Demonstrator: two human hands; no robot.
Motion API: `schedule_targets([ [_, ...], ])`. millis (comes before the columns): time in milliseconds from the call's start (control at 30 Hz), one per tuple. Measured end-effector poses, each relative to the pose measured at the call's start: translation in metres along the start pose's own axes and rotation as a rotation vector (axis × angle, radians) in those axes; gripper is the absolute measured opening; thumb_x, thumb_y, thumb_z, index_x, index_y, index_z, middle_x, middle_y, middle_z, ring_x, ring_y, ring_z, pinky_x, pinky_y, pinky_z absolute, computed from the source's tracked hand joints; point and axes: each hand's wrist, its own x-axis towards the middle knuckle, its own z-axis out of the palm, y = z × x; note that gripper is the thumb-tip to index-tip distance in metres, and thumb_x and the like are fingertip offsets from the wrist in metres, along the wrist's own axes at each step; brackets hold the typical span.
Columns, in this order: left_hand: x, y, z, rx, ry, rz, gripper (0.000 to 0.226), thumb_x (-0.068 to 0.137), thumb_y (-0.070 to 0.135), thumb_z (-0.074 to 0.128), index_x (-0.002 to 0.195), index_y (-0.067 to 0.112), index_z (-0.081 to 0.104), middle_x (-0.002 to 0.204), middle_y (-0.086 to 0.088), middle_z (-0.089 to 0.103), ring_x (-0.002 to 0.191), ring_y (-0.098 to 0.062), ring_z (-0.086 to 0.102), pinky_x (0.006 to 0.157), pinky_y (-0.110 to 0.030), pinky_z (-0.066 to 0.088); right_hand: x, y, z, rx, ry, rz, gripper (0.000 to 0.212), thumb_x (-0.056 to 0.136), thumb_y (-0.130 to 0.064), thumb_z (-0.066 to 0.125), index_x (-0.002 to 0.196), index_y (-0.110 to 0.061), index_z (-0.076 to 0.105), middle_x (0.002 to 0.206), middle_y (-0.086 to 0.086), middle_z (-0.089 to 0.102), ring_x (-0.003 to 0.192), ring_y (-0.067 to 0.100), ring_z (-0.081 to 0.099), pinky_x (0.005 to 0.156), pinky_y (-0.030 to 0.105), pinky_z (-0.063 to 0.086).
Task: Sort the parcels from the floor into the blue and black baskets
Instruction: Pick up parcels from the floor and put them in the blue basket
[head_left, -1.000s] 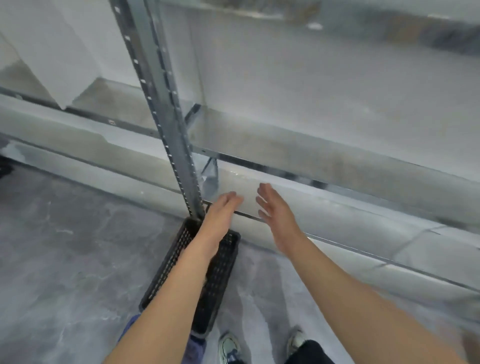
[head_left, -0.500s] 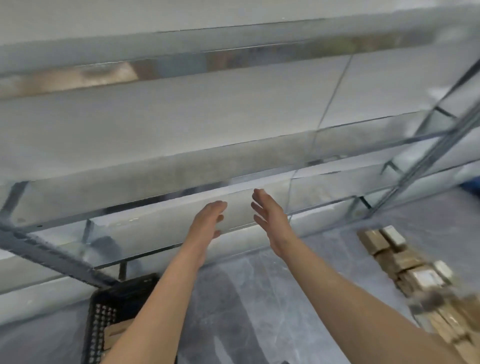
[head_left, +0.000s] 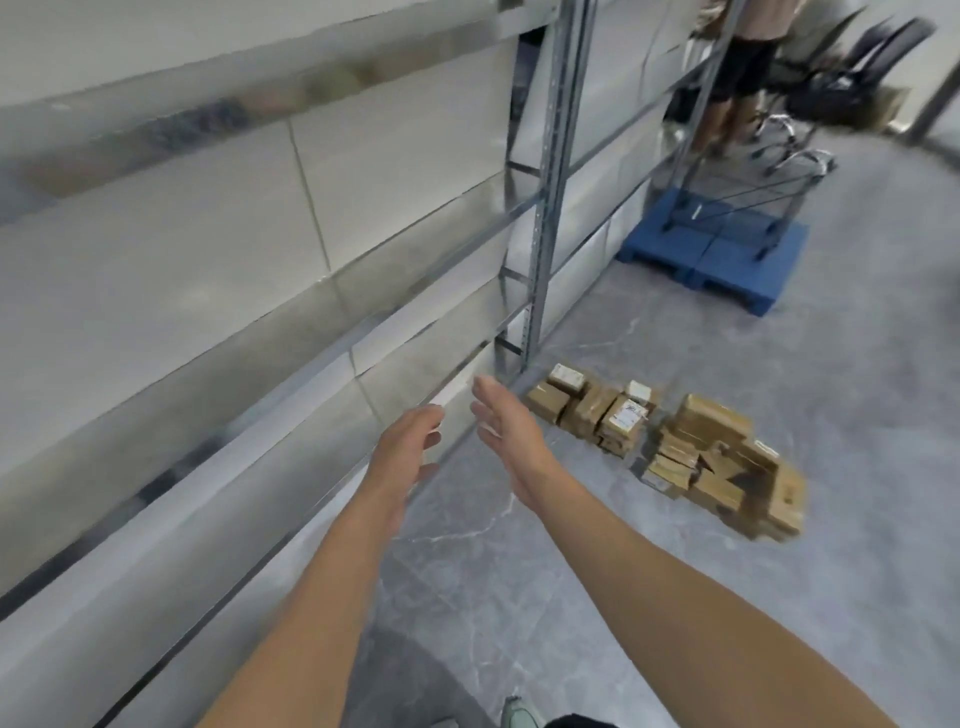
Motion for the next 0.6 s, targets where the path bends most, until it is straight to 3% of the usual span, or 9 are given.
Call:
schedule_targets([
  [100,0.009,0.004,0.029,0.032,-0.105,0.003,0.023,0.102,0.044,0.057,0.119,0.032,0.067,0.129,0.008,0.065,0.12,-0.01,0.061,0.103,-0.044,0.053,-0.008,0.004,-0.027,0.037,0.106,0.0,0.065,0.106,-0.057,0.047,0.161,-0.022,0.039,0.161,-0.007,0.044,0.145,0.01,0.046,0.125,0.041,0.034],
  [200,0.02,0.0,0.049,0.076,-0.191,-0.002,0.029,0.104,0.041,0.057,0.127,0.026,0.066,0.132,0.004,0.065,0.122,-0.013,0.061,0.096,-0.039,0.054,-0.02,0.008,-0.044,0.063,0.203,0.005,0.061,0.107,-0.056,0.045,0.159,-0.023,0.041,0.161,-0.007,0.044,0.144,0.01,0.045,0.124,0.038,0.034],
  [467,0.027,-0.007,0.076,0.179,-0.397,0.007,0.012,0.106,0.042,0.054,0.112,0.037,0.063,0.128,0.006,0.063,0.12,-0.013,0.059,0.105,-0.046,0.051,-0.055,0.026,-0.063,0.102,0.428,0.007,0.065,0.107,-0.058,0.044,0.161,-0.023,0.037,0.163,-0.004,0.042,0.147,0.014,0.044,0.121,0.036,0.035],
  [600,0.027,-0.015,0.087,0.225,-0.463,-0.016,0.022,0.105,0.045,0.054,0.119,0.031,0.064,0.126,0.005,0.063,0.118,-0.012,0.06,0.102,-0.042,0.052,-0.068,0.039,-0.071,0.129,0.527,0.026,0.07,0.103,-0.062,0.048,0.161,-0.024,0.038,0.163,-0.005,0.042,0.143,0.013,0.047,0.114,0.034,0.038],
])
